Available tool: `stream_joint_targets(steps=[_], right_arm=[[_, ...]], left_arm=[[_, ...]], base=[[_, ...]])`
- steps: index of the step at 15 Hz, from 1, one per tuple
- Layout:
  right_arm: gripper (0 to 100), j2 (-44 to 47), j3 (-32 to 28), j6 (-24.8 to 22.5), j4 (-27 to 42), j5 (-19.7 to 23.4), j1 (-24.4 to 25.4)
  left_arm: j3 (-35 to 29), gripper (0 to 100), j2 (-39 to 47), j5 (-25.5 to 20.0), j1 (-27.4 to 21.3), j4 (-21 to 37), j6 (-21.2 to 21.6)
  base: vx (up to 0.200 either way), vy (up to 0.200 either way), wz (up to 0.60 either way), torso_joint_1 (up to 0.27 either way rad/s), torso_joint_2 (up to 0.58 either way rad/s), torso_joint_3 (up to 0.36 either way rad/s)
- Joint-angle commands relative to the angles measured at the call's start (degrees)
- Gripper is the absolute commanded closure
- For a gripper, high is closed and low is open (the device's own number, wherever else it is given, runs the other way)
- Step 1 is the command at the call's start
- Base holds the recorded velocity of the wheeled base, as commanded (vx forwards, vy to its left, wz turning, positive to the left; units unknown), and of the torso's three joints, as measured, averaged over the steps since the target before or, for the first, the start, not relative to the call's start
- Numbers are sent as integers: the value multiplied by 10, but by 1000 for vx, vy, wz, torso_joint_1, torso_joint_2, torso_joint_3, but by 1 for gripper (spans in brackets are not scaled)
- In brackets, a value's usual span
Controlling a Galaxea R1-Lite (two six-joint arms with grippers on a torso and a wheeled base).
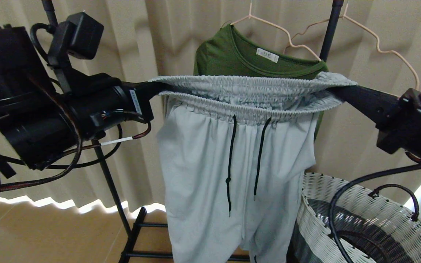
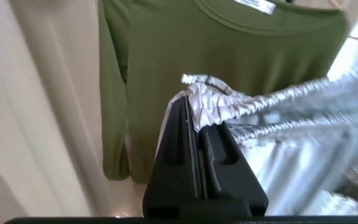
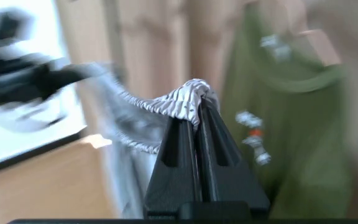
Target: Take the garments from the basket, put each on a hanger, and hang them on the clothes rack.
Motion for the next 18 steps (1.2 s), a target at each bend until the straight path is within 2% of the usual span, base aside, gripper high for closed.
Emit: stream_joint_targets(steps=[1, 3, 6, 8, 9, 10, 12, 14, 15, 18], right_arm=[[100, -50, 23, 0, 6, 33, 1], [100, -59, 36, 0, 6, 61, 2], [100, -52, 34, -1, 5, 60, 1], [100, -28, 29, -3, 4, 59, -21], [100, -26, 28, -3, 4, 59, -25], [100, 15, 4, -3, -2, 57, -52], [100, 36, -14, -2, -4, 54, -52], [100, 83, -58, -1, -7, 48, -53], [100, 109, -84, -2, -7, 44, -53], [100, 145, -120, -1, -7, 31, -53]], left_arm=[[-15, 100, 34, 0, 0, 1, 0], [-15, 100, 35, 0, 0, 3, 0], [-12, 100, 31, 0, -1, 14, 0], [-12, 100, -3, -2, 0, 65, 2], [-12, 100, -7, -2, 0, 68, 2], [-11, 100, -53, -6, -1, 114, 4], [-11, 100, -80, -8, -6, 134, 4], [-11, 100, -154, -40, -27, 198, 4], [-10, 100, -198, -82, -31, 243, 3], [2, 100, -248, -129, -50, 287, 2]], base=[[0, 0, 0, 0, 0, 0], [0, 0, 0, 0, 0, 0], [0, 0, 0, 0, 0, 0], [0, 0, 0, 0, 0, 0], [0, 0, 0, 0, 0, 0], [0, 0, 0, 0, 0, 0], [0, 0, 0, 0, 0, 0], [0, 0, 0, 0, 0, 0], [0, 0, 0, 0, 0, 0], [0, 0, 0, 0, 0, 0]])
